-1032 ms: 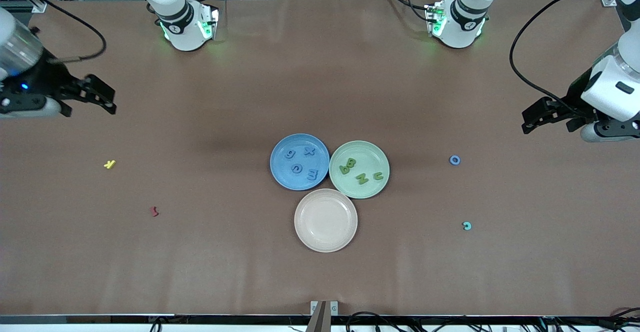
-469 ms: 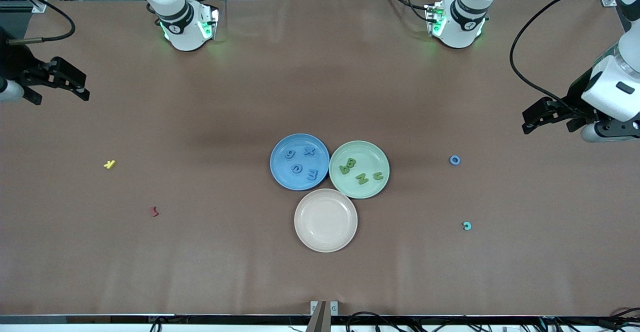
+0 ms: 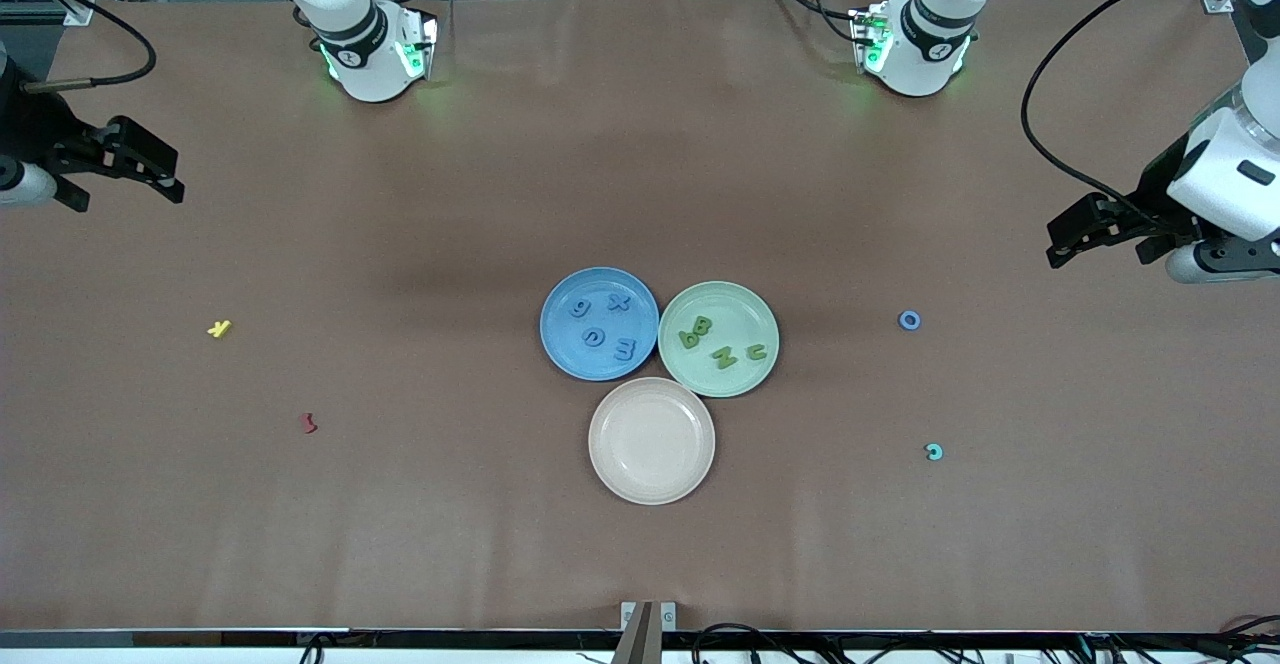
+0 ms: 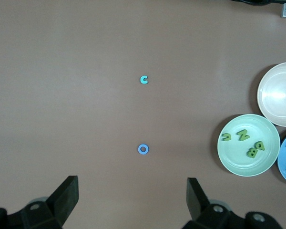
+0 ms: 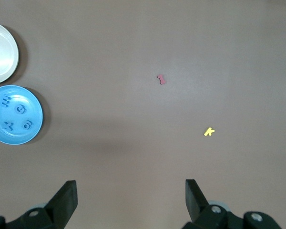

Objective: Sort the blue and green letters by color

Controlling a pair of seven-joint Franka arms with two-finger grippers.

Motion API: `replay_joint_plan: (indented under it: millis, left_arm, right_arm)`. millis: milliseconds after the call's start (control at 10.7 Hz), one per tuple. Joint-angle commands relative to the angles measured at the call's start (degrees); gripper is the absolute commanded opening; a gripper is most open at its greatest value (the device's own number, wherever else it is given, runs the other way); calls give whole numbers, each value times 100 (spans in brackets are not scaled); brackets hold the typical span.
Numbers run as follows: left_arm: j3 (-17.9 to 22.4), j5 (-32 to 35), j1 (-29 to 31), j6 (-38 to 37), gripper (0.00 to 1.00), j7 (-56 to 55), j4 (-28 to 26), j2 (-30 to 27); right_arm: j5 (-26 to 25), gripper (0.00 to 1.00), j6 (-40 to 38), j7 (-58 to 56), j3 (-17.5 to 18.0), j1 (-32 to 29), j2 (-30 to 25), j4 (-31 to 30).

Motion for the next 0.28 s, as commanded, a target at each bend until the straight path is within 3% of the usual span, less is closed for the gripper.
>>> replay_joint_plan:
  millis: [0,188]
  left_arm:
    - [3,150,11,3,100,121,167,-25]
    - [3,150,11,-15,100,121,177,-43]
  right_arm:
    - [56,100,-95,-20,4,14,86,116]
    - [56,100,-113,-55,13,-12,121,89]
